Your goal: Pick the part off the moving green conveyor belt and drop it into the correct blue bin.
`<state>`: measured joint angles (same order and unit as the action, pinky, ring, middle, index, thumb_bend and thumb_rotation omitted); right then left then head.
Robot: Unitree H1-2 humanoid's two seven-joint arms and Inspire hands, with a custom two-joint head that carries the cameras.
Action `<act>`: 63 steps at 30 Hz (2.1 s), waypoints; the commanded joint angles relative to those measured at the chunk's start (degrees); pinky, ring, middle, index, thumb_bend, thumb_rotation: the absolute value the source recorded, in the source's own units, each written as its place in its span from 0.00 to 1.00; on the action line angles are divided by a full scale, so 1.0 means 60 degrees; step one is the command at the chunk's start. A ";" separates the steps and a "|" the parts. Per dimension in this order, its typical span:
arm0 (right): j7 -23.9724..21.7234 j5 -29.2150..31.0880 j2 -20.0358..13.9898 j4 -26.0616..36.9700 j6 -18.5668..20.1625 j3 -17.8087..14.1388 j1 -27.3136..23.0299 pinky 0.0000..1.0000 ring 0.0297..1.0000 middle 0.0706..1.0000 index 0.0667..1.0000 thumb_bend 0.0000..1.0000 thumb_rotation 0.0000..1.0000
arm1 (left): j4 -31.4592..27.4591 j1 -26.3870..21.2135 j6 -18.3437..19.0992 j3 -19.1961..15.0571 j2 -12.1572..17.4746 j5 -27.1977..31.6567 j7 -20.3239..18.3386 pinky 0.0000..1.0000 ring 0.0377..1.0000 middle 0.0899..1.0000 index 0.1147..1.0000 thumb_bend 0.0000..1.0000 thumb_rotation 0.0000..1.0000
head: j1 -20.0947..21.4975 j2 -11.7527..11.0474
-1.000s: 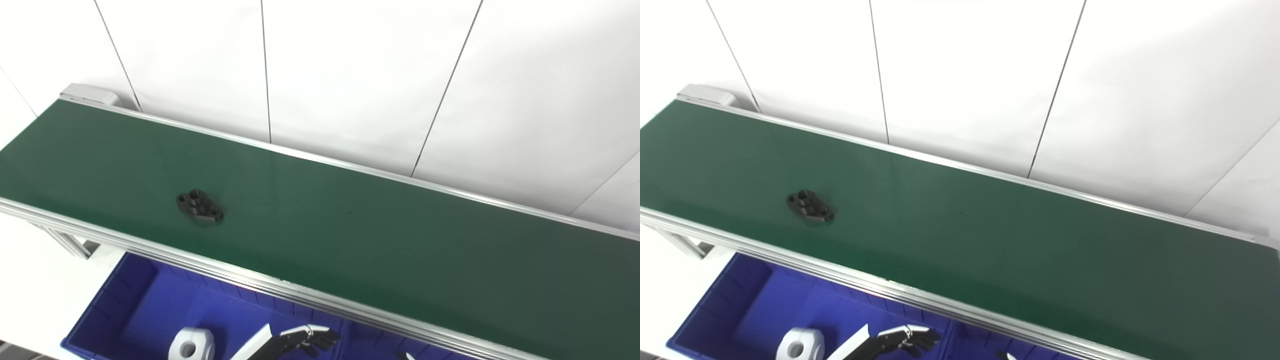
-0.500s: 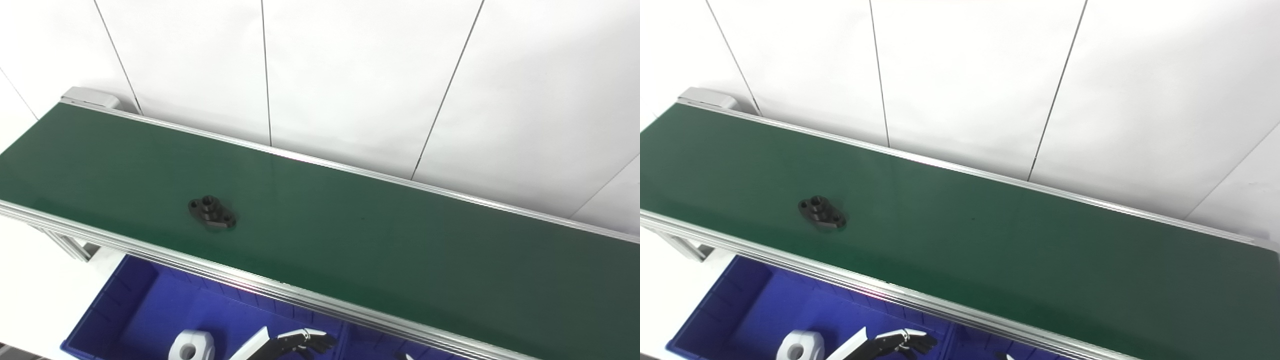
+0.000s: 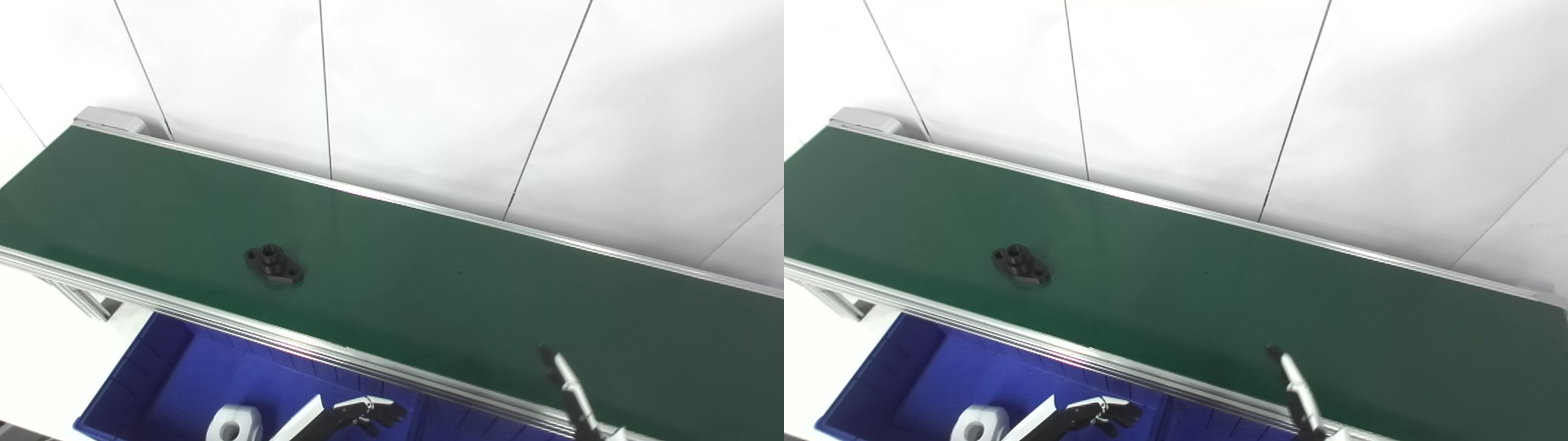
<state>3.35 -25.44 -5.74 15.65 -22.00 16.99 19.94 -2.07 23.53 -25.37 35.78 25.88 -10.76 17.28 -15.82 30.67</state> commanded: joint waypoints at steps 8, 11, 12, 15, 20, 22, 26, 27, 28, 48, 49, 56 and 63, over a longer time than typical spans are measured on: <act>-0.0089 -0.0073 0.0530 0.0535 0.0327 -0.0379 -0.0934 0.82 0.87 0.87 0.88 0.75 0.56 | -0.0359 0.0048 -0.0260 -0.0109 0.0282 0.0056 0.0068 0.66 0.74 0.76 0.74 0.77 0.58 | 0.1291 0.0513; -0.0122 -0.0031 0.0560 0.0426 0.0280 -0.0466 -0.1194 0.81 0.85 0.86 0.86 0.77 0.57 | -0.0433 0.0068 -0.0260 -0.0134 0.0359 0.0141 0.0013 0.67 0.76 0.78 0.77 0.77 0.57 | 0.1868 0.0742; -0.0156 -0.0013 0.0565 0.0413 0.0324 -0.0488 -0.1260 0.81 0.85 0.85 0.86 0.77 0.58 | -0.0456 0.0084 -0.0260 -0.0164 0.0379 0.0182 -0.0010 0.68 0.76 0.78 0.77 0.78 0.57 | 0.2117 0.0836; -0.0330 0.0002 0.0528 0.0404 0.0470 -0.0551 -0.1491 0.81 0.85 0.85 0.86 0.79 0.56 | -0.0509 0.0122 -0.0260 -0.0246 0.0415 0.0210 -0.0037 0.70 0.77 0.80 0.78 0.79 0.58 | 0.2664 0.1118; -0.0985 -0.0357 0.0428 0.0761 0.1540 -0.0608 -0.2011 0.79 0.85 0.87 0.87 0.77 0.51 | -0.0486 0.0114 -0.0260 -0.0239 0.0353 0.0032 0.0152 0.72 0.79 0.81 0.80 0.78 0.59 | 0.2802 0.1386; -0.1219 -0.0496 0.0441 0.0870 0.1989 -0.0609 -0.2266 0.79 0.85 0.87 0.87 0.77 0.50 | -0.0496 0.0074 -0.0260 -0.0197 0.0359 0.0038 0.0192 0.73 0.80 0.81 0.80 0.78 0.58 | 0.2846 0.1471; -0.1624 -0.0803 0.0476 0.1007 0.2802 -0.0553 -0.2722 0.76 0.83 0.86 0.86 0.78 0.50 | -0.0532 0.0060 -0.0259 -0.0215 0.0369 0.0048 0.0163 0.75 0.81 0.83 0.82 0.77 0.59 | 0.2822 0.1539; -0.1715 -0.0877 0.0486 0.1033 0.2983 -0.0540 -0.2816 0.76 0.84 0.86 0.86 0.78 0.50 | -0.0542 0.0061 -0.0258 -0.0221 0.0365 0.0046 0.0156 0.76 0.81 0.83 0.82 0.77 0.59 | 0.2791 0.1553; -0.1875 -0.1082 0.0503 0.1055 0.3286 -0.0496 -0.3024 0.76 0.84 0.86 0.86 0.78 0.50 | -0.0552 0.0058 -0.0259 -0.0224 0.0358 0.0040 0.0151 0.76 0.81 0.83 0.82 0.77 0.59 | 0.2726 0.1648; -0.2602 -0.2644 0.1280 -0.0760 0.4923 0.0886 -0.5630 0.71 0.82 0.86 0.87 0.81 0.47 | -0.0637 0.0255 -0.0260 -0.0335 0.0317 -0.0028 0.0124 0.77 0.82 0.83 0.82 0.77 0.63 | 0.2693 0.1758; -0.2620 -0.2686 0.1342 -0.0905 0.4977 0.0976 -0.5734 0.71 0.82 0.86 0.87 0.81 0.47 | -0.0630 0.0264 -0.0260 -0.0334 0.0330 -0.0031 0.0139 0.77 0.82 0.83 0.82 0.77 0.63 | 0.2697 0.1757; -0.2798 -0.3133 0.1505 -0.2068 0.5256 0.1569 -0.6559 0.78 0.85 0.87 0.89 0.80 0.49 | -0.0636 0.0282 -0.0258 -0.0345 0.0352 0.0132 0.0028 0.76 0.81 0.83 0.83 0.77 0.65 | 0.2681 0.1764; -0.2924 -0.3375 0.1611 -0.2861 0.5519 0.2040 -0.7121 0.80 0.86 0.88 0.89 0.82 0.50 | -0.0668 0.0316 -0.0260 -0.0386 0.0378 0.0064 0.0050 0.76 0.81 0.83 0.83 0.77 0.65 | 0.2646 0.1794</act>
<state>-14.54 -45.16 2.38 -2.19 10.49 28.79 -20.23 -4.51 24.87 -25.37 33.74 27.24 -10.57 17.19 0.09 41.40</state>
